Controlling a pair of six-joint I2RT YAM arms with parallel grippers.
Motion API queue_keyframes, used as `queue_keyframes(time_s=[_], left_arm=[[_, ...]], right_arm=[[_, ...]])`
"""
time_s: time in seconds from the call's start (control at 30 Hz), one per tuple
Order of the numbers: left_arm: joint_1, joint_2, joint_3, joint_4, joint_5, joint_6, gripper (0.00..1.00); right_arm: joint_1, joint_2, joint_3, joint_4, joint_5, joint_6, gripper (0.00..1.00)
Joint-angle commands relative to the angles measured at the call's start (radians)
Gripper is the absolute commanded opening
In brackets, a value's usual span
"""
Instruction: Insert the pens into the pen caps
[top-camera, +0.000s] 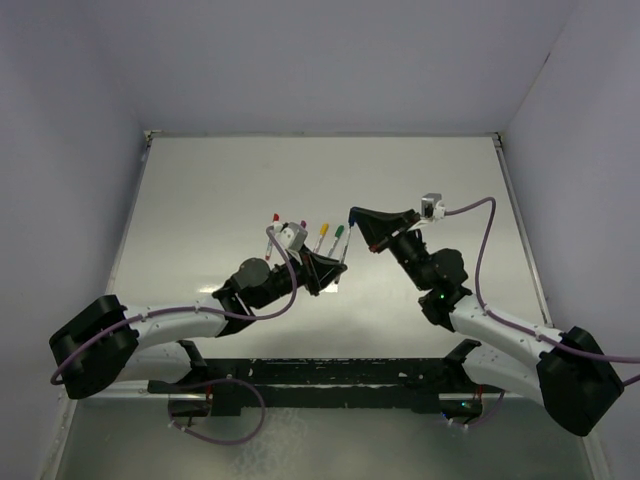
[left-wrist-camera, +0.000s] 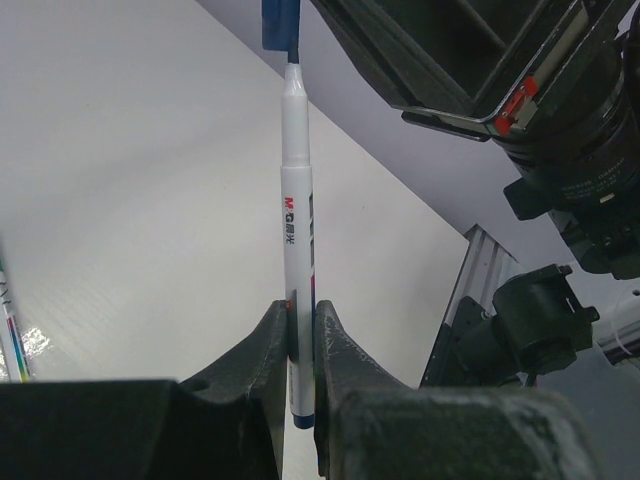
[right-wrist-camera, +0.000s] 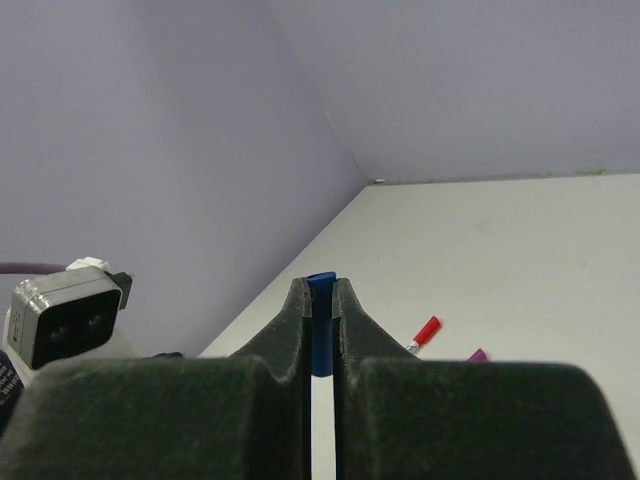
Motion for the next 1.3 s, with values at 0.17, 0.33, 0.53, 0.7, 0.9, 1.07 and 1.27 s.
queue_keyframes(time_s=[0.17,0.33,0.53,0.7,0.9,1.07,1.27], left_arm=[[0.003,-0.003,-0.018,0.092,0.0,0.046,0.0],[0.003,-0.003,-0.017,0.093,0.0,0.049,0.0],[0.003,-0.002,-0.014,0.094,0.006,0.051,0.0],[0.003,-0.004,-0.015,0.092,0.005,0.052,0.0],[0.004,-0.01,-0.024,0.099,-0.01,0.052,0.0],[0.003,-0.023,-0.028,0.103,-0.029,0.056,0.0],[0.004,-0.03,-0.031,0.121,-0.058,0.068,0.0]], right_arm=[[0.004,-0.034,0.013,0.054,-0.007,0.029,0.0],[0.004,-0.032,0.015,0.056,-0.019,0.047,0.0],[0.003,-0.011,0.022,0.068,-0.024,0.067,0.0],[0.003,0.003,0.023,0.078,-0.027,0.076,0.0],[0.005,0.003,0.023,0.071,-0.031,0.083,0.0],[0.004,0.001,0.024,0.06,-0.051,0.091,0.0],[0.005,0.016,0.031,0.031,-0.101,0.117,0.0]])
